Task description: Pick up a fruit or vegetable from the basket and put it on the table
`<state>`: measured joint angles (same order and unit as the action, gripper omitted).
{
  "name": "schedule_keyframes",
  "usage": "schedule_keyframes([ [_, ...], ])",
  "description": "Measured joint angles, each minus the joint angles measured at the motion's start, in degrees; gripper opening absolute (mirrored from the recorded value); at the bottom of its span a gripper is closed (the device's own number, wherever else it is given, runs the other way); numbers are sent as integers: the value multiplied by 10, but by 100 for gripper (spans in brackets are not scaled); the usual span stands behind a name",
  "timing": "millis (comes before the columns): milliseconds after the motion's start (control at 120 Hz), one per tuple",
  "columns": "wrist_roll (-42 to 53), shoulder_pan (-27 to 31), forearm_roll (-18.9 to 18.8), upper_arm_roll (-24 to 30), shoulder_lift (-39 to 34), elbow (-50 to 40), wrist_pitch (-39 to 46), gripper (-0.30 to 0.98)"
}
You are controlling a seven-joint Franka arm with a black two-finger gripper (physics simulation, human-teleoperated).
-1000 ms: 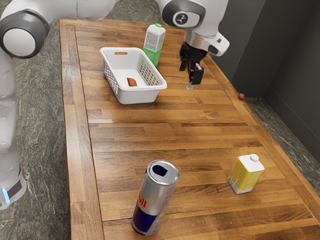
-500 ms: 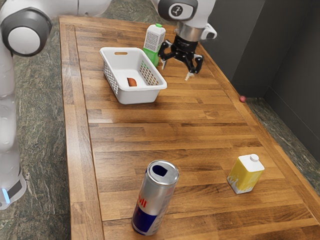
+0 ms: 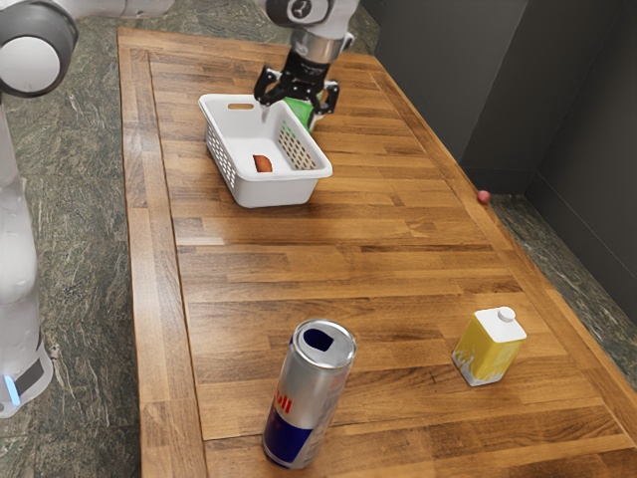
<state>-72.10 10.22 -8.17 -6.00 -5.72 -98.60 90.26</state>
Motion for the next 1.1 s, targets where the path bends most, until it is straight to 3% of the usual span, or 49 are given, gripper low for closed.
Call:
schedule_keyframes([
  [533, -49, 81, 8, -1, 12, -47, 51, 69],
  [1100, -44, 109, 18, -1, 39, -71, 99, 69],
])
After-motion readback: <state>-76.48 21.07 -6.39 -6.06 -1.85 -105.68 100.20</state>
